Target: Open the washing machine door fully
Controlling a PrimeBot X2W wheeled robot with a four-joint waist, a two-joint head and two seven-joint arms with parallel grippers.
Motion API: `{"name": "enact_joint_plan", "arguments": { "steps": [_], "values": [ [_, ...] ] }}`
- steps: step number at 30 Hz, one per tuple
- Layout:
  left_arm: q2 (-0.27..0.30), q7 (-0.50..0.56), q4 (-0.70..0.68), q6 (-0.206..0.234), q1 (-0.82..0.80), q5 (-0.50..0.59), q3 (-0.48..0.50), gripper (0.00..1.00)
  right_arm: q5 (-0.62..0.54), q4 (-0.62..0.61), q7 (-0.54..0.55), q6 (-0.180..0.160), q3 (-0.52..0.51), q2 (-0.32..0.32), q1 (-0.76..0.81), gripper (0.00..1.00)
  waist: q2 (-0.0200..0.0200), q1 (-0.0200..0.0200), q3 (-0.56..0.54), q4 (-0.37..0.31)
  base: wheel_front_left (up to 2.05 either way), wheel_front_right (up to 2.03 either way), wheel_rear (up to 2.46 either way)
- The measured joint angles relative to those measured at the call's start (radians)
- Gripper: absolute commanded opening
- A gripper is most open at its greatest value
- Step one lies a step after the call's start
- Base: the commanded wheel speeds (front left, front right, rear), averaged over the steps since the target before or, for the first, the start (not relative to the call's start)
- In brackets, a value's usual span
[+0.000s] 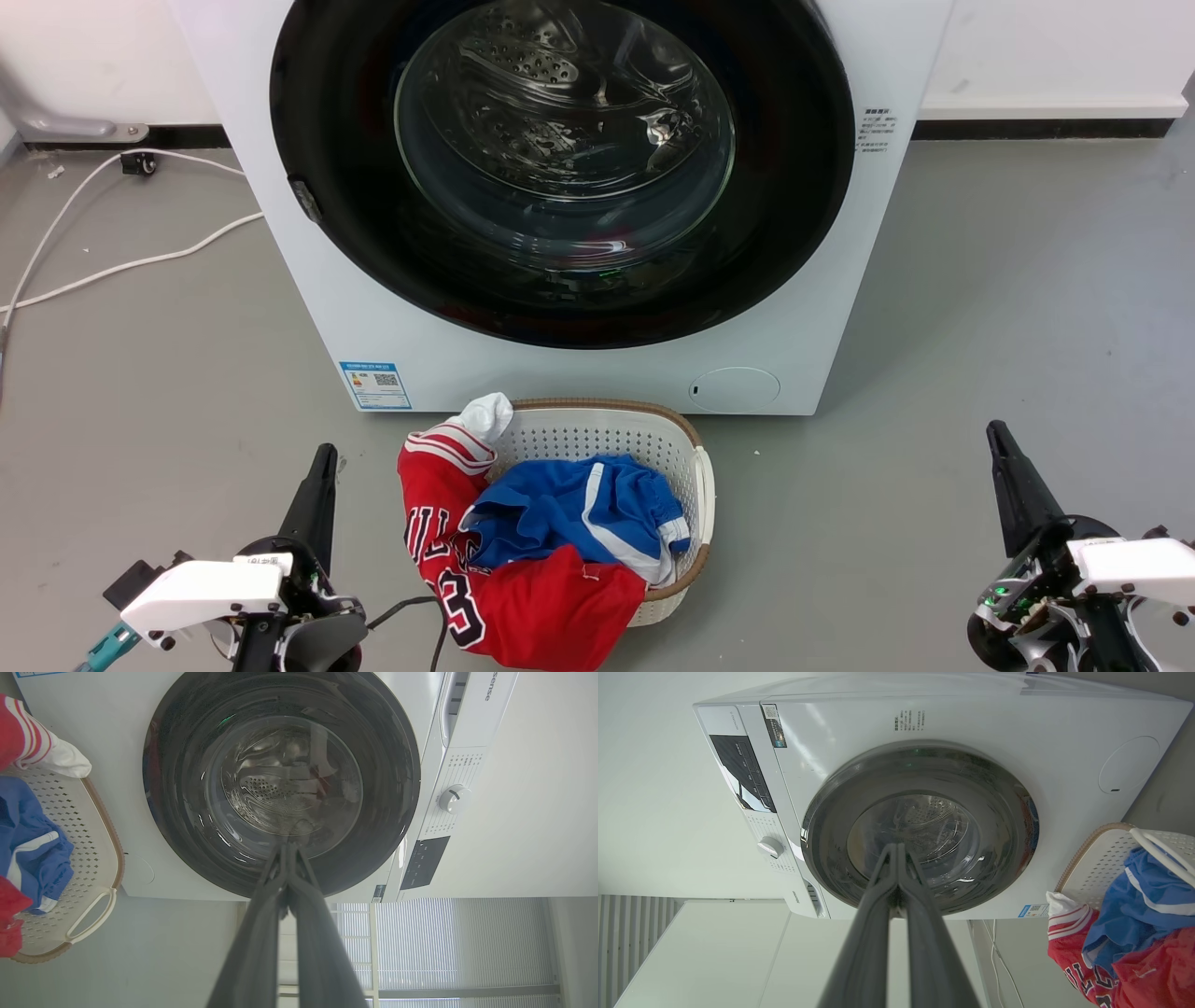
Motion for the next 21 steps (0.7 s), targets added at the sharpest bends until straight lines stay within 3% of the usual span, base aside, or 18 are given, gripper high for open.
{"name": "enact_joint_plan", "arguments": {
  "steps": [11, 12, 13, 14, 15, 21],
  "values": [
    [0.000, 0.000, 0.000, 0.000, 0.000, 0.000, 0.000, 0.00, 0.000, 0.000, 0.000, 0.000, 0.000, 0.000, 0.000, 0.00, 0.0000, 0.0000, 0.000, 0.000, 0.00, 0.00, 0.00],
    [0.000, 0.000, 0.003, 0.000, 0.001, 0.000, -0.001, 1.00, 0.000, 0.002, 0.000, 0.000, 0.000, 0.001, 0.002, 1.00, 0.0000, 0.0000, 0.000, 0.000, 0.00, 0.00, 0.00],
    [0.000, -0.001, 0.011, 0.000, 0.005, 0.000, -0.002, 1.00, 0.000, 0.010, 0.000, 0.000, 0.000, 0.001, 0.006, 1.00, 0.0000, 0.0000, 0.000, 0.000, 0.00, 0.00, 0.00],
    [-0.001, -0.001, 0.020, 0.001, 0.013, 0.000, -0.003, 0.00, 0.000, 0.019, 0.000, 0.000, 0.001, 0.002, 0.014, 0.00, 0.0000, 0.0000, 0.000, 0.000, 0.00, 0.00, 0.00],
    [-0.002, -0.002, 0.029, 0.001, 0.023, 0.000, -0.005, 1.00, 0.000, 0.028, 0.000, 0.000, 0.001, 0.003, 0.024, 1.00, 0.0000, -0.0001, 0.000, 0.000, 0.00, 0.00, 0.00],
    [-0.003, -0.026, 0.025, 0.001, 0.044, 0.006, -0.012, 1.00, -0.018, 0.037, -0.023, -0.002, 0.002, 0.005, 0.047, 1.00, 0.0000, 0.0000, 0.000, 0.000, 0.00, 0.00, 0.00]
  ]
}}
